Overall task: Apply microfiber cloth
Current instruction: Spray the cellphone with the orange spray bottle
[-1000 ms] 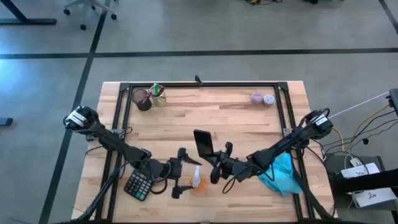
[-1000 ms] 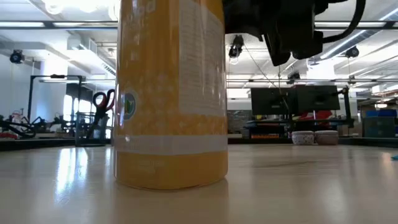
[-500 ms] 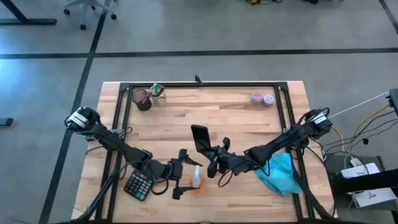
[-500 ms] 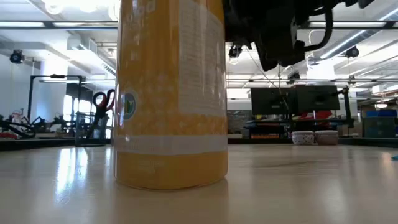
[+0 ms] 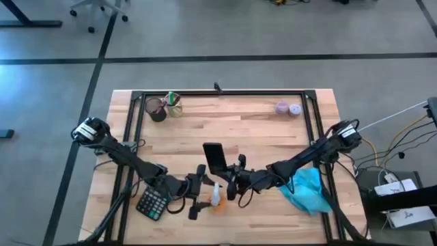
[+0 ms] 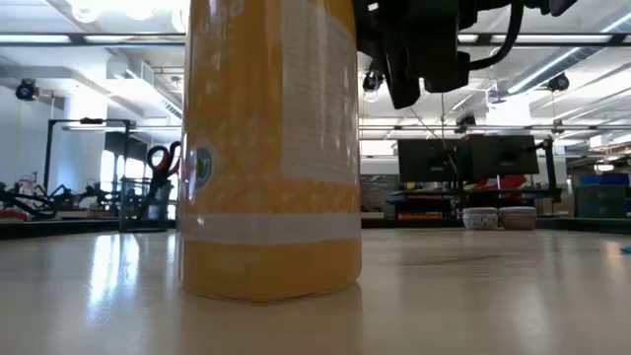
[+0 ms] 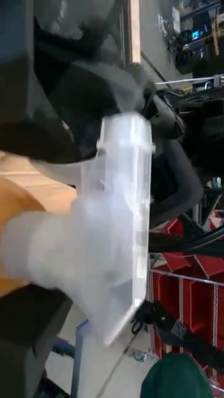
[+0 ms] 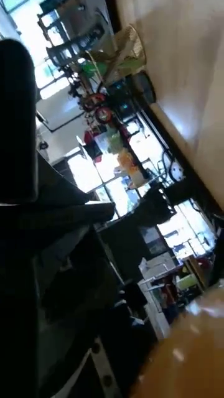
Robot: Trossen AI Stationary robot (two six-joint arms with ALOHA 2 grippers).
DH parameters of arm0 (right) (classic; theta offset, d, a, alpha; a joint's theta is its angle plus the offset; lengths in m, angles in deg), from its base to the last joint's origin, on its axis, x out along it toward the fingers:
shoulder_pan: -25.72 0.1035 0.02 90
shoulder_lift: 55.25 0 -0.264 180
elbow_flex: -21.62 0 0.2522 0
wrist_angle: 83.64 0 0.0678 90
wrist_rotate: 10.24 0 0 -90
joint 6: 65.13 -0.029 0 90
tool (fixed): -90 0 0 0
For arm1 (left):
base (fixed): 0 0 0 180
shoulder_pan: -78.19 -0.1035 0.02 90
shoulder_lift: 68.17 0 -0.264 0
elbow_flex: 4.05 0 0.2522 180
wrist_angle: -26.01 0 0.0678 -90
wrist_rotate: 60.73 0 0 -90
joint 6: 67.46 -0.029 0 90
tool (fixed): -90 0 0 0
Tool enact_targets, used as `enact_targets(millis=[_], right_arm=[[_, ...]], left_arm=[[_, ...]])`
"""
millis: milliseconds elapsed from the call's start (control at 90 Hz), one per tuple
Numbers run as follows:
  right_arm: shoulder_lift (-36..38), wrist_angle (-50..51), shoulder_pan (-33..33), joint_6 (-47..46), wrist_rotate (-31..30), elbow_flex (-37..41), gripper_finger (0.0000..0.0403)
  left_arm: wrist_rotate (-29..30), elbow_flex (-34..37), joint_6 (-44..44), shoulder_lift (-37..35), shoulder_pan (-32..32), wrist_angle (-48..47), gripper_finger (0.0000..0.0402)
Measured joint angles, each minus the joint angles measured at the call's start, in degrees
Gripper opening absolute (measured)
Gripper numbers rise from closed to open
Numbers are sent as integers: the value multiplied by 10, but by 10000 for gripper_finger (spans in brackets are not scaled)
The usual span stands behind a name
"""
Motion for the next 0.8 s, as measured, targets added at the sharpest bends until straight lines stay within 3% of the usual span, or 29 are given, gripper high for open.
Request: enact_targets(millis=[111,222,556,800], right_arm=[[-4,-63,0,15,-8,-1,7],[-1,-116,4,30,-29,-1,7],[1,-122,11,0,-75,21,7],[1,-123,14,-179,-107,62,7]], left_arm=[[-7,0,1,0,5,2,158],[-6,0,-4,-1,7,1,156],[-6,0,-8,-1,9,-1,310],[-6,0,-5,-1,9,-1,349]])
